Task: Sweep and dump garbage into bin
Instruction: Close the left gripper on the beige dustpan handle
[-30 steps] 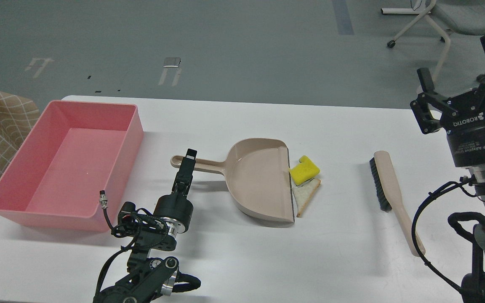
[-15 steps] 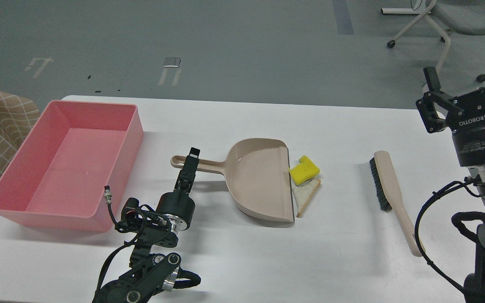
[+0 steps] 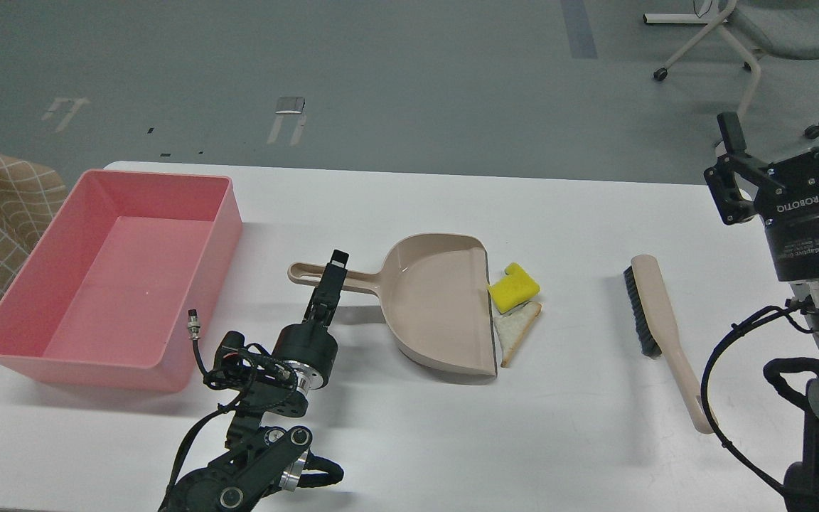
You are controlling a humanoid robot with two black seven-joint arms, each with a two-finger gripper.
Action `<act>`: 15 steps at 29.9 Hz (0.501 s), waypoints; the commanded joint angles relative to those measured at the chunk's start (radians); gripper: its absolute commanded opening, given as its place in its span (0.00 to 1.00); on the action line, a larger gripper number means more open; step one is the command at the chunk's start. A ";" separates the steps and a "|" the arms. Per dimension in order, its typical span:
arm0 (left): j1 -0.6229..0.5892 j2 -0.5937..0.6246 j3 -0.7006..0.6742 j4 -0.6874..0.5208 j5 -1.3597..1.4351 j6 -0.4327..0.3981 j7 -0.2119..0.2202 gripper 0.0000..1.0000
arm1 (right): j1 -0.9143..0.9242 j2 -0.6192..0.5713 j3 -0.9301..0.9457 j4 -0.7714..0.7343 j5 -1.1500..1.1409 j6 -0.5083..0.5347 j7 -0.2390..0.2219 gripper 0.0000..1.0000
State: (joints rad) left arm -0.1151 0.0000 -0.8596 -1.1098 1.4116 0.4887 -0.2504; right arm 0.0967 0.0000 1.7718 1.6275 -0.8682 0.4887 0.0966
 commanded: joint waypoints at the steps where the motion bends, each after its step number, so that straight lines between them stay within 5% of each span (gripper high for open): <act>1: 0.000 0.000 0.011 0.016 0.000 0.000 -0.001 0.94 | 0.000 0.000 0.003 0.000 0.000 0.000 0.000 1.00; 15: -0.069 0.000 0.013 0.062 -0.057 0.000 0.000 0.94 | 0.000 0.000 0.009 -0.015 0.000 0.000 0.000 1.00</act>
State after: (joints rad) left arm -0.1703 0.0000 -0.8466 -1.0668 1.3685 0.4887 -0.2504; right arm 0.0967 0.0000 1.7799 1.6140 -0.8689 0.4887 0.0966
